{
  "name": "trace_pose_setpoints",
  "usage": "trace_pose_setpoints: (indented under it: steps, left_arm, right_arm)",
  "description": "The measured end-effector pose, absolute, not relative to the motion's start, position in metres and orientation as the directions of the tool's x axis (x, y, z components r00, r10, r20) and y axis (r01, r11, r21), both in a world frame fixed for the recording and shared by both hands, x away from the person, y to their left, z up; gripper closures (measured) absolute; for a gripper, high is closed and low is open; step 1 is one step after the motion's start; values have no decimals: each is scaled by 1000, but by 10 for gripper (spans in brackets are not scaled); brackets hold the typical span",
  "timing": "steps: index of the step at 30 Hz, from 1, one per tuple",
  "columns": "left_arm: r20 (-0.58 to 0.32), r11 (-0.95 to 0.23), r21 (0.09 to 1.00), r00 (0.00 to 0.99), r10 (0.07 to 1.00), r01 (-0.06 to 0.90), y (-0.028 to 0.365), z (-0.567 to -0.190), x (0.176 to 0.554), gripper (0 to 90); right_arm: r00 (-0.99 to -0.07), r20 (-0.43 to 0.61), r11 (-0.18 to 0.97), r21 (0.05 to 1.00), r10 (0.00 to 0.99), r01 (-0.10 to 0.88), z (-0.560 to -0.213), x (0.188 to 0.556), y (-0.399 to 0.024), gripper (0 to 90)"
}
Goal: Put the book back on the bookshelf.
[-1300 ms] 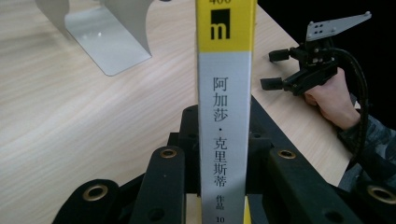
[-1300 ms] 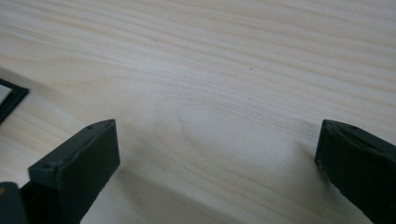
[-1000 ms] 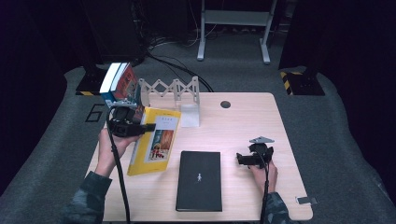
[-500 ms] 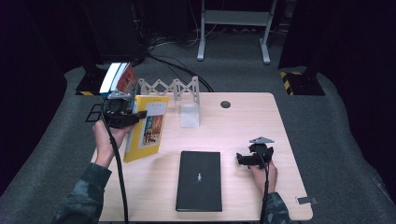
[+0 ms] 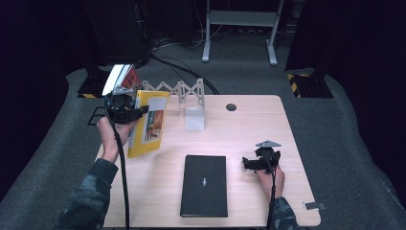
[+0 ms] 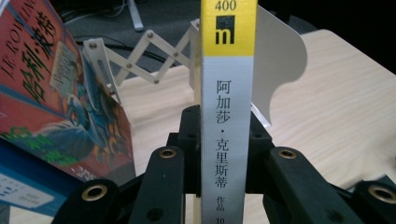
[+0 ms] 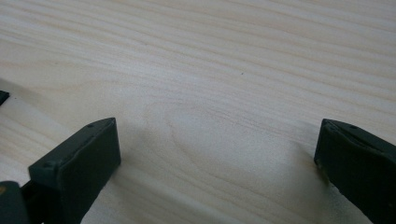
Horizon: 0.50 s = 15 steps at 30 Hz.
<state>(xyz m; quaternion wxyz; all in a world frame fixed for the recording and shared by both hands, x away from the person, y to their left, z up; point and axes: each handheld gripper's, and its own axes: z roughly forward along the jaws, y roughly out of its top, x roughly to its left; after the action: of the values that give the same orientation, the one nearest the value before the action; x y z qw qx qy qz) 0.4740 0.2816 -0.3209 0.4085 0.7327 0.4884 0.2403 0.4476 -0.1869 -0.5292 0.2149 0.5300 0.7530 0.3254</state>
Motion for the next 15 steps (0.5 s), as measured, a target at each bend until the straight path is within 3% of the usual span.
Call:
trace_pose_setpoints:
  steps: [15]
  left_arm:
    - [-66, -129, 858, 355, 932, 497, 276, -324, 509, 747]
  right_arm:
    - [-345, 19, 228, 716, 938, 660, -529, 448, -187, 0]
